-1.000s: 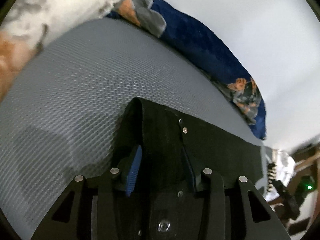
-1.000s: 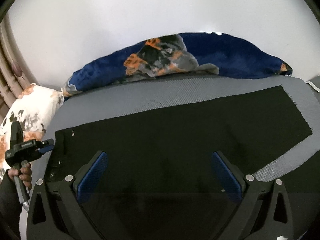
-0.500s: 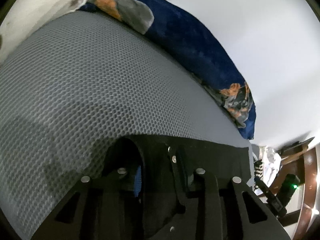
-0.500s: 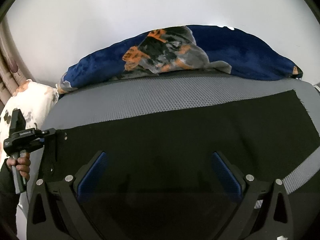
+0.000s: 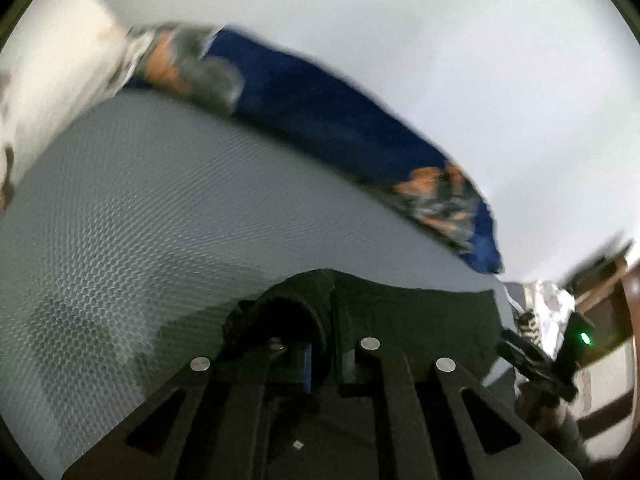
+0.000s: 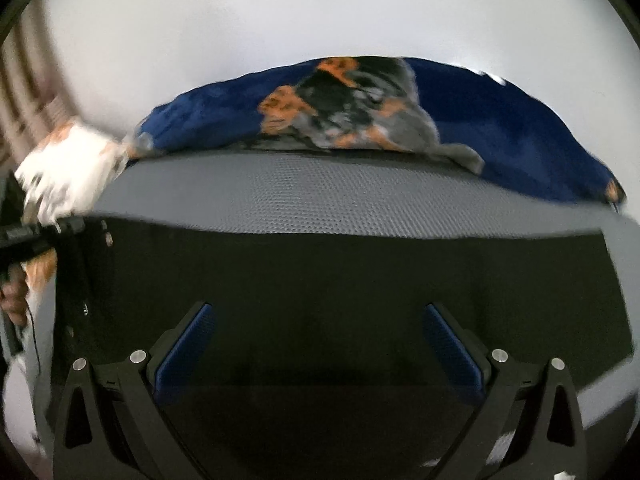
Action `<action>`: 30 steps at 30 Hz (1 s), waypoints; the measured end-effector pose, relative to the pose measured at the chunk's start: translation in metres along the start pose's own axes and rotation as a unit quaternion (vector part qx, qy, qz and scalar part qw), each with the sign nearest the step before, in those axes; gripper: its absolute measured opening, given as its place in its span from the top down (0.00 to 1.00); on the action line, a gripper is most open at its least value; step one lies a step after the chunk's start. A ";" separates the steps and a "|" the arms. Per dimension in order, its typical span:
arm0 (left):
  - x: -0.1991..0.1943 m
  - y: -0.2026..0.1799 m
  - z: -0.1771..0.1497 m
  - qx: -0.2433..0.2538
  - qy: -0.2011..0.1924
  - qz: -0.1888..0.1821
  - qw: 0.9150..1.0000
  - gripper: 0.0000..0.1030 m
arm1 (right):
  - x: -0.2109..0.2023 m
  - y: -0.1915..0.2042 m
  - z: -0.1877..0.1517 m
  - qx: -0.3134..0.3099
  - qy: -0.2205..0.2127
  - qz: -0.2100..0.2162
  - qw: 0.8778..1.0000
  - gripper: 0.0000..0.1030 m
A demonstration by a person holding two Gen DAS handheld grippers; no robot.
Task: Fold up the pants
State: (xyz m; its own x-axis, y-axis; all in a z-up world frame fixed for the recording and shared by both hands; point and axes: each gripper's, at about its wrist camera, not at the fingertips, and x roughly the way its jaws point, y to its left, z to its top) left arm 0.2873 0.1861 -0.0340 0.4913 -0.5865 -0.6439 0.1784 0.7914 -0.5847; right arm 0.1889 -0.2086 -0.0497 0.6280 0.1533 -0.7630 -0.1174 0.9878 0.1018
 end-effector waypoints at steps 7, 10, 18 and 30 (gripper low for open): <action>-0.058 -0.048 -0.030 0.045 -0.039 -0.077 0.995 0.93 | 0.021 0.005 0.026 -0.161 0.046 0.051 0.985 0.00; -0.076 -0.058 -0.041 0.046 -0.054 -0.089 0.993 0.93 | 0.038 0.009 0.038 -0.214 0.066 0.069 0.972 0.00; -0.106 -0.066 -0.052 0.036 -0.065 -0.074 0.995 0.93 | 0.076 0.010 0.067 -0.312 0.104 0.103 0.939 0.09; -0.096 -0.067 -0.055 0.030 -0.050 -0.036 0.998 0.93 | 0.094 0.000 0.059 -0.366 0.167 0.127 0.907 0.74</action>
State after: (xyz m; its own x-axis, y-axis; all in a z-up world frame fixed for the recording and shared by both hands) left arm 0.1810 0.1803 0.0400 0.5571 -0.6238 -0.5481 0.2652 0.7592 -0.5944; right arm 0.2933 -0.1925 -0.0840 0.2544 0.2369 -0.9376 -0.7817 0.6213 -0.0551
